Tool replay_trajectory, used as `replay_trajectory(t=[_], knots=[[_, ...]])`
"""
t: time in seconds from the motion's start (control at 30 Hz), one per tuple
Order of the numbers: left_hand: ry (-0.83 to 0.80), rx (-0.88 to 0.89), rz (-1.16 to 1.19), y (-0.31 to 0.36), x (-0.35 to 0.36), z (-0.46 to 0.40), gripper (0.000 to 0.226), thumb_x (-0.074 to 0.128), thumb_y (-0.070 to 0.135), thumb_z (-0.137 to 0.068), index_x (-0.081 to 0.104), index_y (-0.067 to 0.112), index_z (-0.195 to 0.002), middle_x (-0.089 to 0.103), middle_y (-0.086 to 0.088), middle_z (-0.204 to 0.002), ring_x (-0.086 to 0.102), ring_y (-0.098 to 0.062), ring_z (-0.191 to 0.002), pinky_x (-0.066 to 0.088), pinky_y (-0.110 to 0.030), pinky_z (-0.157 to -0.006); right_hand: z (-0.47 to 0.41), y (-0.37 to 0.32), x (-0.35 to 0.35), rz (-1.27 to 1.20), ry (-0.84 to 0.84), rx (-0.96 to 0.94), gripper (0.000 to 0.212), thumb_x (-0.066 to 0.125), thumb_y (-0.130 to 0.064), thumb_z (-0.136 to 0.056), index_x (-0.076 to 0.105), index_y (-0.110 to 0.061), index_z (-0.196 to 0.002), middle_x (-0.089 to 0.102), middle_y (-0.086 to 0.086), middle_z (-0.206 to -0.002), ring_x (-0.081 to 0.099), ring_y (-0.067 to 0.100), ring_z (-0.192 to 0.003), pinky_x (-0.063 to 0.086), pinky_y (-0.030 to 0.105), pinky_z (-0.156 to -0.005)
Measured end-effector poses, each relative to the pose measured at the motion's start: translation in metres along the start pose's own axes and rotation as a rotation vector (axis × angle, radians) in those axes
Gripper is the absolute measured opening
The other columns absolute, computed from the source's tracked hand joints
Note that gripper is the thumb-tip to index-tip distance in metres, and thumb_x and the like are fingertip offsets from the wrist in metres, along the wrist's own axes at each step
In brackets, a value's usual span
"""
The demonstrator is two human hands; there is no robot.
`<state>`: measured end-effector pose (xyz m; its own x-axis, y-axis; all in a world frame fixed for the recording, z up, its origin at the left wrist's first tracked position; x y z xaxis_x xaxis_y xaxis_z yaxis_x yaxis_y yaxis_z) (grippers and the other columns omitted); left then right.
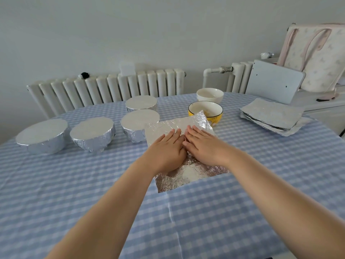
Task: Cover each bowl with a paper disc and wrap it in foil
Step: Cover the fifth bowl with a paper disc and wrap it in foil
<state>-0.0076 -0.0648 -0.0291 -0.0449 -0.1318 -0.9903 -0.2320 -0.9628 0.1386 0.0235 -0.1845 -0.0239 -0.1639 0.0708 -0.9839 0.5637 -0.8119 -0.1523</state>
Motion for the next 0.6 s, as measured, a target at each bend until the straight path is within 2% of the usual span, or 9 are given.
replay_trajectory(t=[0.27, 0.43, 0.6], knots=[[-0.021, 0.03, -0.023, 0.0, -0.002, 0.0, 0.056, 0.017, 0.037, -0.106, 0.007, 0.018, -0.158, -0.004, 0.0, -0.166, -0.007, -0.011, -0.152, -0.002, -0.033, -0.123, -0.003, 0.005, 0.003, 0.027, -0.007, -0.005, 0.072, 0.011, -0.056, -0.102, 0.0, -0.012, -0.157, -0.013, 0.003, -0.164, -0.015, 0.011, -0.15, -0.008, 0.029, -0.122], [-0.025, 0.06, -0.045, -0.005, -0.003, 0.002, 0.065, 0.029, 0.047, -0.103, 0.01, 0.018, -0.158, -0.004, 0.001, -0.166, -0.006, -0.011, -0.152, 0.0, -0.032, -0.123, 0.004, 0.005, -0.001, 0.036, -0.059, -0.028, 0.103, 0.01, -0.079, -0.079, -0.003, -0.012, -0.157, -0.015, 0.003, -0.164, -0.016, 0.012, -0.15, -0.008, 0.031, -0.122], [-0.08, 0.074, -0.015, -0.011, -0.004, 0.0, 0.08, 0.037, 0.061, -0.096, 0.007, 0.021, -0.158, -0.007, 0.005, -0.166, -0.007, -0.009, -0.151, 0.005, -0.038, -0.124, 0.011, 0.005, -0.006, 0.007, -0.155, -0.019, 0.123, 0.025, -0.089, -0.064, -0.008, -0.017, -0.157, -0.021, -0.001, -0.163, -0.016, 0.013, -0.15, -0.004, 0.036, -0.123]])
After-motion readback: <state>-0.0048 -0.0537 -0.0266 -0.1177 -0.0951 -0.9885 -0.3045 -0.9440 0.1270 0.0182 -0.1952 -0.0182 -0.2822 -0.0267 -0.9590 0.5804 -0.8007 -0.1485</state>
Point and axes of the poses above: each hand's wrist, its own z-axis away from the middle knuckle, its own x-axis out of the palm, y = z × x, the point moved 5 cm from there along -z, towards the middle knuckle
